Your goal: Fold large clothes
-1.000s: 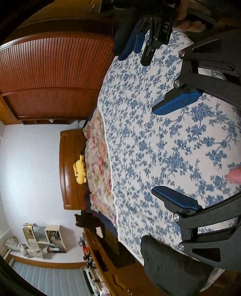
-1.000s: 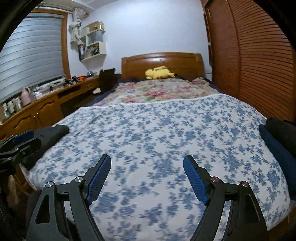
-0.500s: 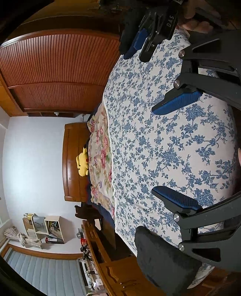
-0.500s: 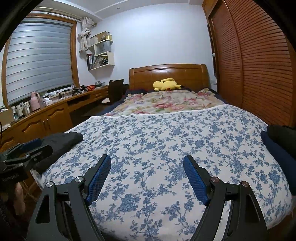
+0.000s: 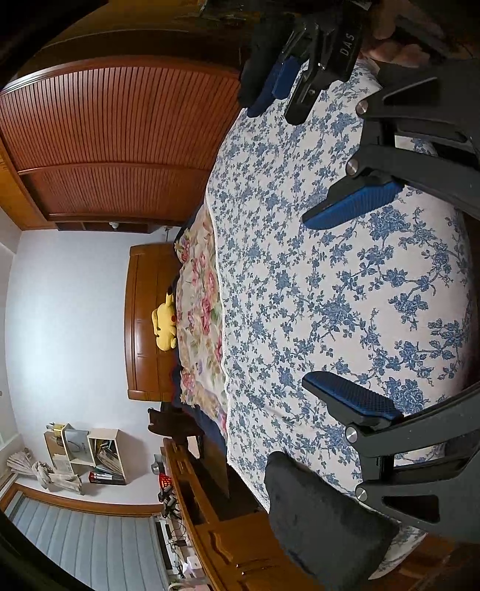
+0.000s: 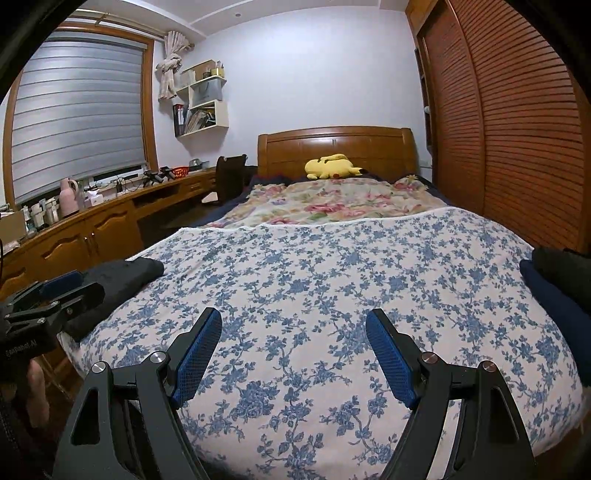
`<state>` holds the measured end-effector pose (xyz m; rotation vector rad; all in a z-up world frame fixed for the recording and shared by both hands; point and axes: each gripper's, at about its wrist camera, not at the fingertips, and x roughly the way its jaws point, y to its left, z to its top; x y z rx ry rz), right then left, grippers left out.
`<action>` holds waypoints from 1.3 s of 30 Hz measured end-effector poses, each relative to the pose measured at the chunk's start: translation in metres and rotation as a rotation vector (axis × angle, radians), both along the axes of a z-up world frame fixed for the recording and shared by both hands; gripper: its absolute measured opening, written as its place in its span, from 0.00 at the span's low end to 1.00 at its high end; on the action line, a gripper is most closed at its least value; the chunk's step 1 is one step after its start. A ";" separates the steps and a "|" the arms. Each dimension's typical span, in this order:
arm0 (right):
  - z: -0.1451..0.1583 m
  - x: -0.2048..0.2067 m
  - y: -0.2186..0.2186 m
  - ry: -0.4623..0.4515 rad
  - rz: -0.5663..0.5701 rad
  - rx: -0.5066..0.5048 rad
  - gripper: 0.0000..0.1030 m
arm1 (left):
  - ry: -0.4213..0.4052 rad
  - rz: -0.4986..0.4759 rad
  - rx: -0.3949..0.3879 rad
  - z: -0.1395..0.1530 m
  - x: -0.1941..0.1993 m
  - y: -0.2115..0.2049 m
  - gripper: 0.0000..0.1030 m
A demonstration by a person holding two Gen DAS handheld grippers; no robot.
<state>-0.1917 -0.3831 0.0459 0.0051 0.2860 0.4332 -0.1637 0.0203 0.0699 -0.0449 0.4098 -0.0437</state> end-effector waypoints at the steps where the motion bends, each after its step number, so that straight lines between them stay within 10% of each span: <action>1: 0.000 0.001 0.000 0.002 0.001 0.001 0.79 | 0.001 0.000 0.000 0.000 0.000 0.000 0.77; 39: -0.002 0.006 0.001 0.015 -0.007 0.013 0.79 | -0.005 0.003 0.005 -0.001 0.000 0.000 0.77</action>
